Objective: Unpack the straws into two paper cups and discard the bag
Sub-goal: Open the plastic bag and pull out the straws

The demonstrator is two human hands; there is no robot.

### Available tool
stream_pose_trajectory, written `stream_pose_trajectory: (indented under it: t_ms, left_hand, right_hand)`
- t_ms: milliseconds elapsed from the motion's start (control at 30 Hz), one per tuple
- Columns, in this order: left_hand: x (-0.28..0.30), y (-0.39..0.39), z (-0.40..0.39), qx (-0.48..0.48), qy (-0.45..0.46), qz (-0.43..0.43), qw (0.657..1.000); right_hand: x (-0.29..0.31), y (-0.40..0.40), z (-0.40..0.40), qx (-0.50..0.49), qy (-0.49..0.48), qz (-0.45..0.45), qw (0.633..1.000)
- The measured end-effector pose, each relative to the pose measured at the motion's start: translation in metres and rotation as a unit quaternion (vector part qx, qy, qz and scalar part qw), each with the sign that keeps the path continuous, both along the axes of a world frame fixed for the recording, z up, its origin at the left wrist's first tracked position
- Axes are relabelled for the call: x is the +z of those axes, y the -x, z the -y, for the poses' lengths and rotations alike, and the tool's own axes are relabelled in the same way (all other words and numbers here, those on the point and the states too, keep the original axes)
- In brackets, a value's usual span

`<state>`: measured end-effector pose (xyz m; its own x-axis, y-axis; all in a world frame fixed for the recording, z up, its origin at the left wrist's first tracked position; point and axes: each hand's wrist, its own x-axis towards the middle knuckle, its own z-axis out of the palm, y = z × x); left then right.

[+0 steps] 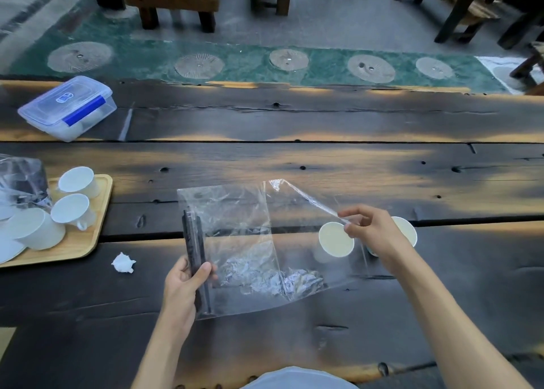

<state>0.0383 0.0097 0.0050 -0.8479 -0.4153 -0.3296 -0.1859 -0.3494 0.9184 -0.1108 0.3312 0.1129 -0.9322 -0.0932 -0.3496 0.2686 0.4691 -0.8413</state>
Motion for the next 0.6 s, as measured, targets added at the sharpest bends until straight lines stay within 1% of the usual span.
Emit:
stream_pose_trajectory:
  t_ms: [133, 200, 267, 367, 467, 500, 600]
  left_hand:
    - [0.007, -0.002, 0.004, 0.013, -0.006, -0.003, 1.0]
    - [0.009, -0.002, 0.007, 0.017, -0.003, -0.004, 1.0]
    - [0.01, -0.002, 0.009, 0.018, 0.002, -0.008, 1.0]
    - [0.012, -0.001, 0.008, 0.016, 0.009, -0.017, 1.0]
    - [0.013, 0.0, 0.007, 0.012, 0.013, -0.023, 1.0]
    - [0.013, 0.0, 0.007, 0.009, 0.016, -0.024, 1.0]
    - [0.013, -0.001, 0.007, 0.0, 0.022, -0.024, 0.999]
  right_hand:
    - [-0.008, 0.002, -0.002, -0.058, 0.044, -0.025, 0.997]
    - [-0.011, 0.003, -0.003, -0.07, 0.022, -0.043, 0.996]
    - [-0.011, 0.002, -0.003, -0.062, -0.009, -0.065, 0.996]
    - [-0.009, 0.0, -0.001, -0.052, -0.029, -0.082, 0.995]
    - [-0.006, 0.0, 0.001, -0.041, -0.037, -0.054, 0.997]
    - [-0.006, 0.0, 0.001, -0.043, -0.022, -0.031, 0.998]
    - [-0.005, 0.001, 0.001, -0.078, 0.071, 0.058, 0.993]
